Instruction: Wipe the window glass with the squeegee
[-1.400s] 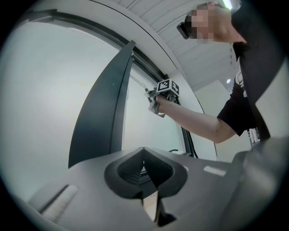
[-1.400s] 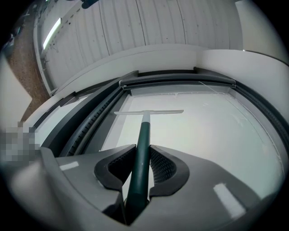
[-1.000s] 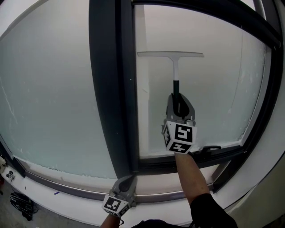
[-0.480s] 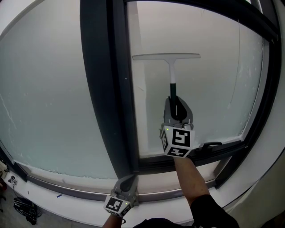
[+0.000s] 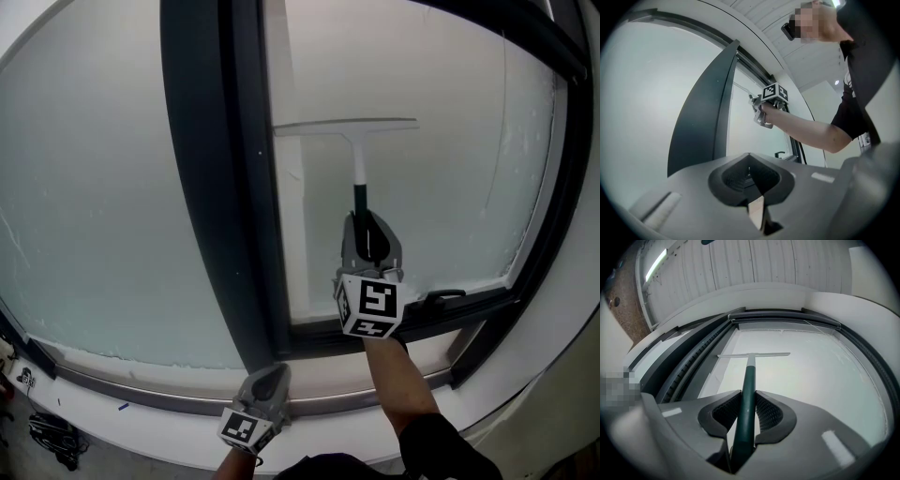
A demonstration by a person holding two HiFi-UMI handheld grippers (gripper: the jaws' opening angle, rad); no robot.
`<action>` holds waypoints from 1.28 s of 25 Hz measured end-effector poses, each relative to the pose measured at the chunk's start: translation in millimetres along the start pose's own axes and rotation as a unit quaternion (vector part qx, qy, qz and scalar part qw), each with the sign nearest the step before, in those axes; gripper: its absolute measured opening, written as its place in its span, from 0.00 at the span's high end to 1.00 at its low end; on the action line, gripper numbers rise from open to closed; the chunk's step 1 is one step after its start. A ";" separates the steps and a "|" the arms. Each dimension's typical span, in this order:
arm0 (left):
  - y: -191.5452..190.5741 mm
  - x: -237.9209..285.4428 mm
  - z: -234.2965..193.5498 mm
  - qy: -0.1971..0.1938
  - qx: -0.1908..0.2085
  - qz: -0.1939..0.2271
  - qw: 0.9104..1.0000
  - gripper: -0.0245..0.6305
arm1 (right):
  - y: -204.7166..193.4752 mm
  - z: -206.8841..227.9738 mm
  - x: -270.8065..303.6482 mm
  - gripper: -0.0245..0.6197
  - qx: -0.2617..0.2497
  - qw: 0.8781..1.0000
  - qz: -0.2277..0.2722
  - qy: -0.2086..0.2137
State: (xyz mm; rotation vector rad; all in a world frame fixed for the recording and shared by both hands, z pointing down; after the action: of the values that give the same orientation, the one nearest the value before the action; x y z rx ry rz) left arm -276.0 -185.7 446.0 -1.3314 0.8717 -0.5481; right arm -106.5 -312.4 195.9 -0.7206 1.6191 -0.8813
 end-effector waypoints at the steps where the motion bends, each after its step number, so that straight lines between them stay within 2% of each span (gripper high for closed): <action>1: -0.7 -0.3 0.6 -0.001 -0.001 -0.001 1.000 0.96 | -1.5 -0.2 -1.5 0.81 0.000 1.000 -0.002 0.000; 21: -9.5 -8.8 6.6 0.004 -0.016 -0.016 1.000 0.96 | -44.4 -8.7 -34.6 0.81 0.021 0.998 -0.052 -0.001; 32: -4.3 -13.4 14.1 -0.001 -0.022 -0.002 1.000 0.96 | -55.4 -13.5 -52.6 0.81 0.015 0.998 -0.064 -0.006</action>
State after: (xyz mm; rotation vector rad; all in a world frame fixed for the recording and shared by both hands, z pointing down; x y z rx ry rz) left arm -272.0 -167.6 453.3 -1.3734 0.8849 -0.5333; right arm -108.1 -296.5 271.9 -0.8153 1.5593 -0.9895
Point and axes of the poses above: the fingertips, and each gripper's own axes: x forward along the fingers, z to its right, y out of its top, the point moved 5 cm from there along -x, backward along the fingers, and after that the axes turned 1 degree about -x, right-handed, at the moved point
